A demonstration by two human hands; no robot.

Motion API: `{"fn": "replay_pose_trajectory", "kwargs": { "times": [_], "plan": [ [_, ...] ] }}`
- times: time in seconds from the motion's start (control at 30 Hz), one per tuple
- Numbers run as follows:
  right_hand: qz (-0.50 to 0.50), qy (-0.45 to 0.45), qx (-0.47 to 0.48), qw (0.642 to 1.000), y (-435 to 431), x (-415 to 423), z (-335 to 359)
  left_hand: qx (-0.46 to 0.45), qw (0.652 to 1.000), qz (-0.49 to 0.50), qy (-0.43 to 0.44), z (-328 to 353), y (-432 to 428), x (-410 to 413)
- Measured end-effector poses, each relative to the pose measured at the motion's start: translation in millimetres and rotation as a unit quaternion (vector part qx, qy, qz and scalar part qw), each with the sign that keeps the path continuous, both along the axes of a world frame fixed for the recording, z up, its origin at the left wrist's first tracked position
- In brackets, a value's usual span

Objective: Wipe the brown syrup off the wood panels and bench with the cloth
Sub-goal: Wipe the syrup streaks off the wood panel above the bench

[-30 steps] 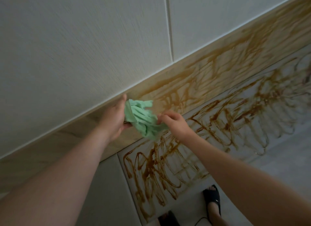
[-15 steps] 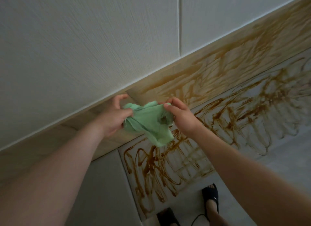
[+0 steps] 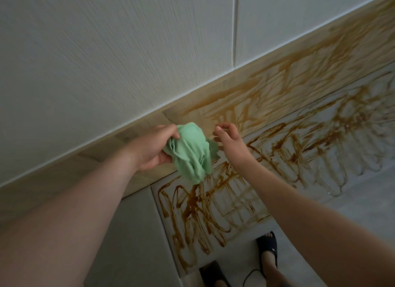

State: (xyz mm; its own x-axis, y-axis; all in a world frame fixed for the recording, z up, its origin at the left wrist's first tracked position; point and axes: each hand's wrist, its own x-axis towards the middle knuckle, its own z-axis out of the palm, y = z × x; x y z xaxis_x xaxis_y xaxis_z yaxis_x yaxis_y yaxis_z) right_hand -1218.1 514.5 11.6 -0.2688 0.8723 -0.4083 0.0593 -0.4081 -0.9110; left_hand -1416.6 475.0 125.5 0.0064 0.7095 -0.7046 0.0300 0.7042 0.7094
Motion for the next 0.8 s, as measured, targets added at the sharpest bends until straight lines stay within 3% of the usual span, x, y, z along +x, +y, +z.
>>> {"fn": "replay_pose_trajectory", "kwargs": {
  "times": [0.2, 0.3, 0.4, 0.47, 0.53, 0.6, 0.67, 0.7, 0.8],
  "plan": [
    [0.035, 0.064, 0.043, 0.996, -25, -16, 5, 0.037, 0.987, -0.068, 0.139, -2, 7, 5],
    [0.084, 0.129, -0.007, 0.988, -37, -40, 2, 0.013, 0.986, -0.099, 0.134, -11, 13, 23],
    [0.0, 0.193, -0.098, 0.976, -38, -55, -17, -0.055, 0.996, -0.062, 0.035, -19, 21, 40],
    [-0.075, 0.247, -0.181, 0.949, -32, -55, -26, -0.088, 0.995, -0.044, -0.005, -23, 25, 43],
    [-0.131, 0.286, -0.256, 0.914, -24, -52, -31, -0.09, 0.994, -0.062, 0.004, -23, 30, 45],
    [-0.162, 0.318, -0.285, 0.89, -19, -50, -33, -0.061, 0.989, -0.111, 0.078, -20, 33, 48],
    [-0.204, 0.33, -0.287, 0.876, -11, -44, -28, 0.012, 0.955, -0.209, 0.208, -13, 36, 48],
    [-0.229, 0.334, -0.277, 0.871, -4, -39, -25, 0.069, 0.917, -0.265, 0.289, -10, 38, 42],
    [-0.356, 0.325, -0.24, 0.843, 25, -25, -12, 0.251, 0.745, -0.383, 0.485, 7, 47, 12]
  ]
}}
